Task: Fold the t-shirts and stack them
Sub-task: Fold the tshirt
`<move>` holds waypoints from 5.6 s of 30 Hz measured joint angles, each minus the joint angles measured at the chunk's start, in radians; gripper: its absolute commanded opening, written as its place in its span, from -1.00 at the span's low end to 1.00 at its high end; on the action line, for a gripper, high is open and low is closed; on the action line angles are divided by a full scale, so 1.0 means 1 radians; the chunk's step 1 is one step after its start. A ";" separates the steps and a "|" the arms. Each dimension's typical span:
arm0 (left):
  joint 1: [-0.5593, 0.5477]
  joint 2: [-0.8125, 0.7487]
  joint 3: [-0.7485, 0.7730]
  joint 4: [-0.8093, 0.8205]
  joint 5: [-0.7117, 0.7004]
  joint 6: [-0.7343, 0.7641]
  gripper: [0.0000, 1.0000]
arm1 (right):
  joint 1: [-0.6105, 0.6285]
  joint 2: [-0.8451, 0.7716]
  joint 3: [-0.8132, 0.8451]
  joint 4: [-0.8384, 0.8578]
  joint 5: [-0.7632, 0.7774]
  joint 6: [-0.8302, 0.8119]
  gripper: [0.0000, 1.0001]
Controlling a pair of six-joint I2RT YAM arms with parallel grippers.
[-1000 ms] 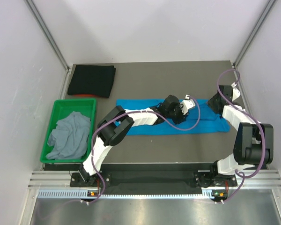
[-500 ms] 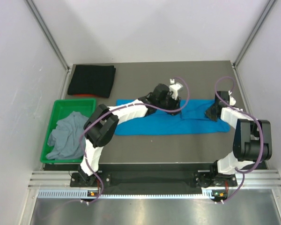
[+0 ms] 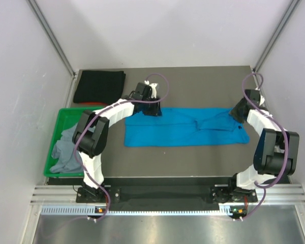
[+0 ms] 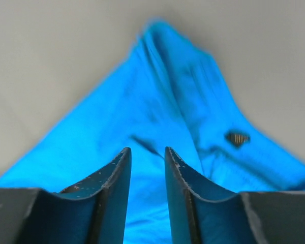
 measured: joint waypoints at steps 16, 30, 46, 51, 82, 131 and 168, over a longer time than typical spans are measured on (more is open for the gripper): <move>0.095 -0.139 -0.145 -0.037 0.045 -0.010 -0.12 | -0.140 0.315 0.234 -0.029 -0.221 -0.221 -0.39; 0.105 -0.145 -0.149 -0.066 -0.023 -0.026 -0.06 | -0.151 0.615 0.597 0.043 -0.378 -0.254 -1.00; 0.122 -0.186 -0.203 -0.161 0.059 0.068 -0.03 | -0.145 1.010 1.201 0.055 -0.478 -0.127 -0.26; 0.123 -0.190 -0.211 -0.174 0.074 0.074 0.06 | -0.145 0.876 1.062 0.005 -0.391 -0.107 -0.06; 0.267 0.130 0.143 -0.275 0.133 0.384 -1.00 | 0.829 -0.053 -0.119 0.008 -0.001 0.719 0.17; 0.225 -0.167 -0.339 -0.145 0.272 -0.012 -1.00 | 1.107 -0.128 -0.225 -0.036 0.167 0.823 -1.00; -0.316 -0.310 -0.267 -0.119 -0.100 -0.497 -1.00 | 1.114 -0.797 -0.404 -0.636 0.164 0.673 -1.00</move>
